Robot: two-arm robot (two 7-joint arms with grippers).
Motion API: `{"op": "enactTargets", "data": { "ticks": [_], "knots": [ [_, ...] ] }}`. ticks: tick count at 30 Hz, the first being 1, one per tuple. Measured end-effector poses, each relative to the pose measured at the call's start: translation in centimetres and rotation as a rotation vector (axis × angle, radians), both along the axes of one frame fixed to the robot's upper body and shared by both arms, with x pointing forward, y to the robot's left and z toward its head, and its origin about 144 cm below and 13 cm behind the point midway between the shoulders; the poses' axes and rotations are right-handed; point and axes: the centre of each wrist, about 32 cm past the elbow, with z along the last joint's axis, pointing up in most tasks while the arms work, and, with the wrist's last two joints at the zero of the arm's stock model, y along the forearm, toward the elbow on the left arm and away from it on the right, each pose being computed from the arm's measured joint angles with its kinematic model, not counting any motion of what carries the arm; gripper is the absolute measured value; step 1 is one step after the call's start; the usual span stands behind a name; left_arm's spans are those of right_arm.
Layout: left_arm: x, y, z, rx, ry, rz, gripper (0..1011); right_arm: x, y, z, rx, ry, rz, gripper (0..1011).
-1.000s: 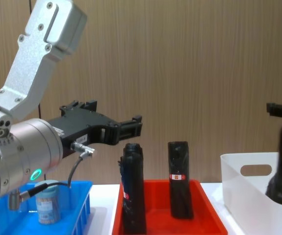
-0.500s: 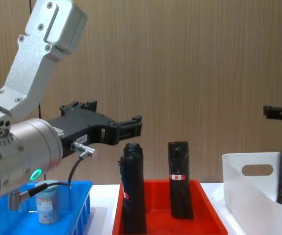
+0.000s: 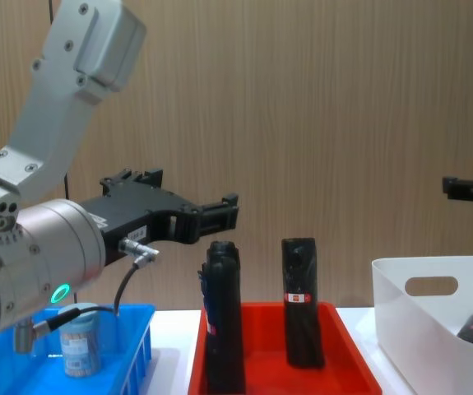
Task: Pick the cotton swabs from the blue box and place them into the white box.
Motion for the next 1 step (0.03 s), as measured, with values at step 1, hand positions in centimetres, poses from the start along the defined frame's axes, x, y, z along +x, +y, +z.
{"op": "enactTargets", "data": {
  "ticks": [1],
  "knots": [
    [0.0, 0.0, 0.0, 0.0, 0.0, 0.0, 1004, -0.01, 0.0, 0.0, 0.0, 0.0, 0.0, 1002]
  ]
}}
